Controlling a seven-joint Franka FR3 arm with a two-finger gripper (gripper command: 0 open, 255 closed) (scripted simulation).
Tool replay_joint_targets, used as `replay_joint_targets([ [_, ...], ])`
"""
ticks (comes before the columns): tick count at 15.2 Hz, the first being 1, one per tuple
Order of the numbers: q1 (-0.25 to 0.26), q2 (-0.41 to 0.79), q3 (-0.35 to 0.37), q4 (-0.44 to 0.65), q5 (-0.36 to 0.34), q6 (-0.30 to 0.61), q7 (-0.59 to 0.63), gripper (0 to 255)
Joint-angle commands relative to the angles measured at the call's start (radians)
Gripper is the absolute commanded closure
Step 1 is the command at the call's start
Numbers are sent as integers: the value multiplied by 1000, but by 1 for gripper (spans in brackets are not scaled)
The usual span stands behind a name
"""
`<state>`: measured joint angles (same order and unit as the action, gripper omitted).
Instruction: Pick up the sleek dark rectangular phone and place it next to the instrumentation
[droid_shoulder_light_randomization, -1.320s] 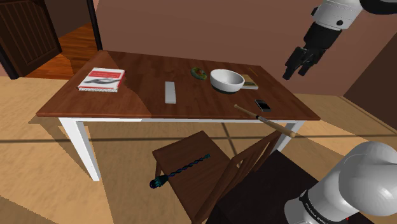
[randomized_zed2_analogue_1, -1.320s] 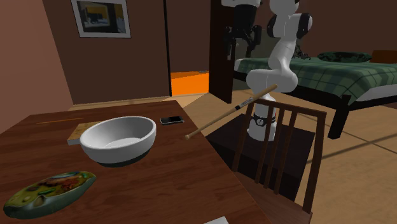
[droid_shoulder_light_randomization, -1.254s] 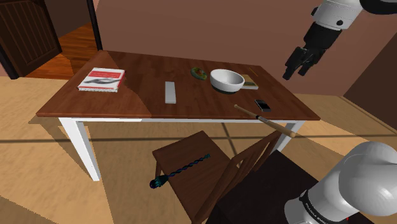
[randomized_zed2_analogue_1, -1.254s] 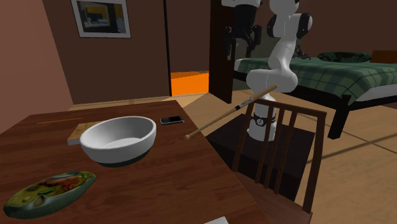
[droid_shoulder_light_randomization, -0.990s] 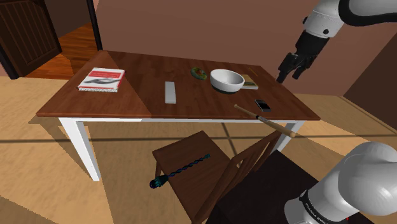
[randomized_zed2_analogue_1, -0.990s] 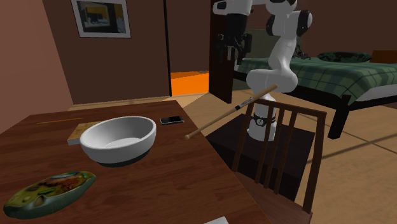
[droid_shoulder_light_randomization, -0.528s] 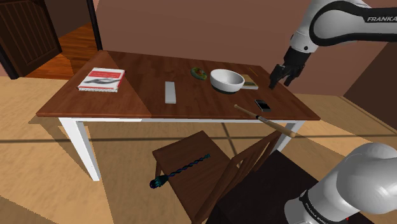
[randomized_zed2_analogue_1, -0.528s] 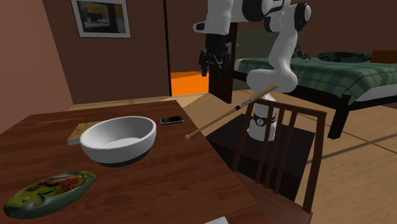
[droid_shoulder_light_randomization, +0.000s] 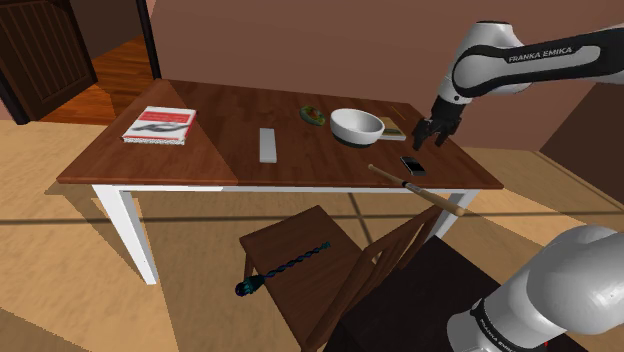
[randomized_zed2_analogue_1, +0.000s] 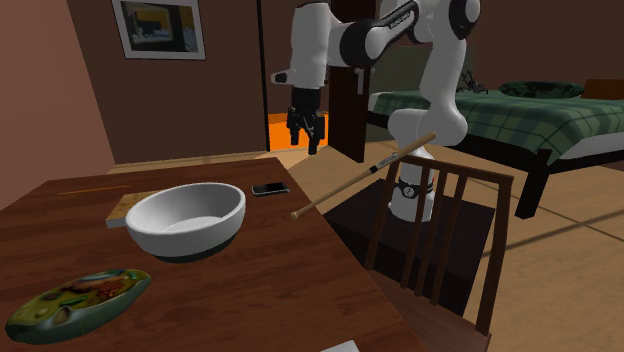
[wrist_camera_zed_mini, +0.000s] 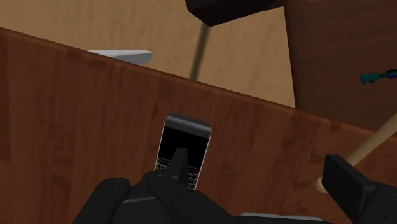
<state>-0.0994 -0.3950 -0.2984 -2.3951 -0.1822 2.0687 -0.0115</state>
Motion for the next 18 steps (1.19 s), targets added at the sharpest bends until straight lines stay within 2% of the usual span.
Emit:
replay_joint_targets([
  [1, -5, 68, -24, 16, 7, 49, -12, 0],
  [9, -30, 361, -116, 117, 95, 213, -105, 0],
  [18, -36, 439, -120, 85, 133, 318, -132, 0],
])
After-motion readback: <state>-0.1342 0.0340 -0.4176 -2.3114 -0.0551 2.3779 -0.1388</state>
